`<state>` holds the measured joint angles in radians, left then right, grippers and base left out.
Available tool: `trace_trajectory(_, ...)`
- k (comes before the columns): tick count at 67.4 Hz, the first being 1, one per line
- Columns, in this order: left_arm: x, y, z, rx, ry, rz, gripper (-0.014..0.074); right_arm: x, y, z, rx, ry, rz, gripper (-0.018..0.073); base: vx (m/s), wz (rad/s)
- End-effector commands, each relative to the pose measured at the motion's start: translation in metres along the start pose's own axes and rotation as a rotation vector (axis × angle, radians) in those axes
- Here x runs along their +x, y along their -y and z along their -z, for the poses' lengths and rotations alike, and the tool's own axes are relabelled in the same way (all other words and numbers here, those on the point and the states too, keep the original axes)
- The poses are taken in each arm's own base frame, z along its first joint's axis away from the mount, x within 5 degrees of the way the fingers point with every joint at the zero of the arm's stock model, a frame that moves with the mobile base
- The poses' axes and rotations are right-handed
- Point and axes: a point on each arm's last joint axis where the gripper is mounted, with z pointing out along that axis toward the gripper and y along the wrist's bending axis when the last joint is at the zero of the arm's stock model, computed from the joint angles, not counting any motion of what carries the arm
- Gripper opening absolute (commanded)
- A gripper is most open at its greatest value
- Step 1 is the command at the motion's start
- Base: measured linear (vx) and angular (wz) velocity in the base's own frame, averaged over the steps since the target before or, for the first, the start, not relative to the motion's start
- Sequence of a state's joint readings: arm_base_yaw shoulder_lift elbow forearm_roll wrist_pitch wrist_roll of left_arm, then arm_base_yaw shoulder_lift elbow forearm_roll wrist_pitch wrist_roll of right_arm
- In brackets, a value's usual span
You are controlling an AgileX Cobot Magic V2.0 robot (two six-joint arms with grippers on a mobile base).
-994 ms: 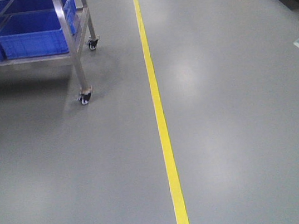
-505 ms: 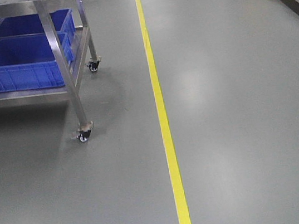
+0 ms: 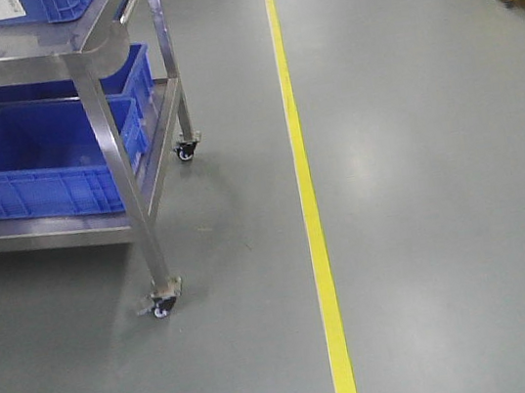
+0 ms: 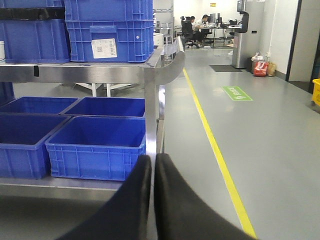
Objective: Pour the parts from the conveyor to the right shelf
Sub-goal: 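Turn and drive down the aisle between shelves of blue bins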
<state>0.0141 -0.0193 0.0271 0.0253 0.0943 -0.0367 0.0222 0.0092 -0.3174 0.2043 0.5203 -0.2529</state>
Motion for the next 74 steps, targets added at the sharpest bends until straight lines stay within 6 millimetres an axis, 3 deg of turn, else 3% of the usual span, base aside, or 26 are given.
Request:
trace_trajectory(1,-0.0157,0.0004,0.0021,0.005,0.103,0.014,-0.0006,-0.0152,0.0023,0.0022,0.023,0.089,0.003,0.0048,0.54,0.09)
trace_trajectory(29,-0.0157,0.0004,0.0021,0.005,0.103,0.014,-0.0006,-0.0152,0.0022,0.0022,0.023,0.088,0.003,0.0048,0.46,0.30)
trace_trajectory(74,-0.0157,0.0004,0.0021,0.005,0.103,0.014,-0.0006,-0.0153,0.0023,0.0022,0.024,0.089,0.003,0.0048,0.29,0.86)
